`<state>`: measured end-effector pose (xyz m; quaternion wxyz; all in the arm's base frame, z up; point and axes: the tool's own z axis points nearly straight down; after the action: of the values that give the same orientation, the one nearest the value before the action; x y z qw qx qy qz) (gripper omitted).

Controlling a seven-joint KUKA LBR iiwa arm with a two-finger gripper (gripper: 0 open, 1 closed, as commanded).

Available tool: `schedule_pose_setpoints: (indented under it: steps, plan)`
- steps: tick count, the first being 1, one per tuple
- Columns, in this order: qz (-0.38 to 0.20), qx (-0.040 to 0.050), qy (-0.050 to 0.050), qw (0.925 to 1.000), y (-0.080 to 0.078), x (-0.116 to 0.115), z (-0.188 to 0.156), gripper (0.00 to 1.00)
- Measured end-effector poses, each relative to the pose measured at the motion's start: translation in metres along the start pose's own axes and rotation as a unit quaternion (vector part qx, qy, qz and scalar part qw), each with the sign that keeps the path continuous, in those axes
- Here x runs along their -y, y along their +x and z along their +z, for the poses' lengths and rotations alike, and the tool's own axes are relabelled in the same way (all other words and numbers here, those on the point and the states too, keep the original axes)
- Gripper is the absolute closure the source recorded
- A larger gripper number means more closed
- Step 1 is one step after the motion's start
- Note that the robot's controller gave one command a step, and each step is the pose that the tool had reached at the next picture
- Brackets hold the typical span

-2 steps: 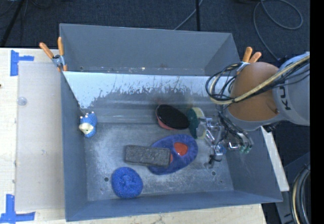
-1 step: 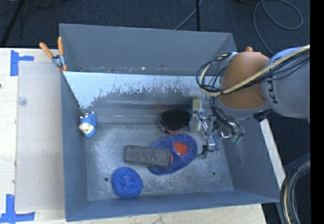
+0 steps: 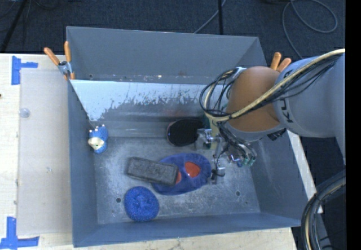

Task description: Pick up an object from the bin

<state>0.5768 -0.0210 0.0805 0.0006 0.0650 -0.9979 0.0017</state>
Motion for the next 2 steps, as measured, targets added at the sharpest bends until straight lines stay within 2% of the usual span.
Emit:
schedule_pose_setpoints:
  steps: [1,2]
  plan:
    - [-0.013,-0.0055,-0.004,0.9999,-0.0305,0.0023,-0.0066,1.00]
    - [-0.014,-0.0055,-0.004,0.9999,-0.0306,0.0021,-0.0067,1.00]
